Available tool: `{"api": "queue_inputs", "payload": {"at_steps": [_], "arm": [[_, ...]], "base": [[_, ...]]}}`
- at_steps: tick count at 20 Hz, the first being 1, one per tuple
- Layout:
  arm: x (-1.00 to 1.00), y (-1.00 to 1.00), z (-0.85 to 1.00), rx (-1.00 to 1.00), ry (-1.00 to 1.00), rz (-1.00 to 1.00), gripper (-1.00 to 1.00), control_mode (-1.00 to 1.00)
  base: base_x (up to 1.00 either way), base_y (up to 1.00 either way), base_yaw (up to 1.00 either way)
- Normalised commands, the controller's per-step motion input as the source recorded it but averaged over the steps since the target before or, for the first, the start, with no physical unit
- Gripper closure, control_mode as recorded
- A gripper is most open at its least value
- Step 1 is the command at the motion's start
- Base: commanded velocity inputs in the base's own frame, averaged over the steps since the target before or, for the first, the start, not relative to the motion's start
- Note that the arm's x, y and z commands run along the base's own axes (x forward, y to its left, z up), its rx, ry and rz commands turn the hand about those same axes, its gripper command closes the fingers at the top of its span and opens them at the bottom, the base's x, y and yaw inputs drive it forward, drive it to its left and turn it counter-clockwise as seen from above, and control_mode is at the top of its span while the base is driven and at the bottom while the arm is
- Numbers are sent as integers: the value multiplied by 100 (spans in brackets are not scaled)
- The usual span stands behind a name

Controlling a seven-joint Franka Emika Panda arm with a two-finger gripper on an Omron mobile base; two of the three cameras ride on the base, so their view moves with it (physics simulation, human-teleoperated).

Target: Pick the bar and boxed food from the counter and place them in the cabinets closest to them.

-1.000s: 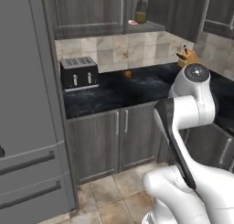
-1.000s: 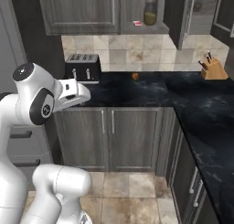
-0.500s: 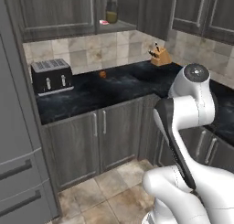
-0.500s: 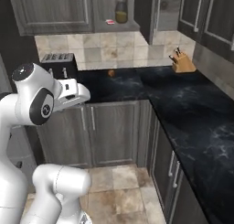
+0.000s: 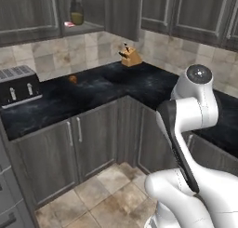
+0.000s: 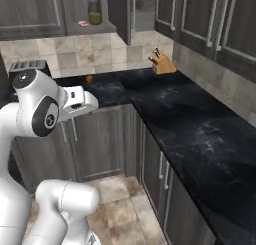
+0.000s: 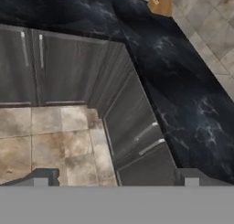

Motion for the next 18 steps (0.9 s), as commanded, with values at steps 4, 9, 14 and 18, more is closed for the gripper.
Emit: {"api": "queue_inputs", "payload": {"at_steps": [4, 9, 14, 18], "arm": [[0, 0, 0, 0, 0, 0, -100, 100], [0, 0, 0, 0, 0, 0, -100, 100], [0, 0, 0, 0, 0, 0, -100, 100], [0, 0, 0, 0, 0, 0, -100, 100]], "base": [[0, 0, -41], [0, 0, -41], [0, 0, -40], [0, 0, -40]]}}
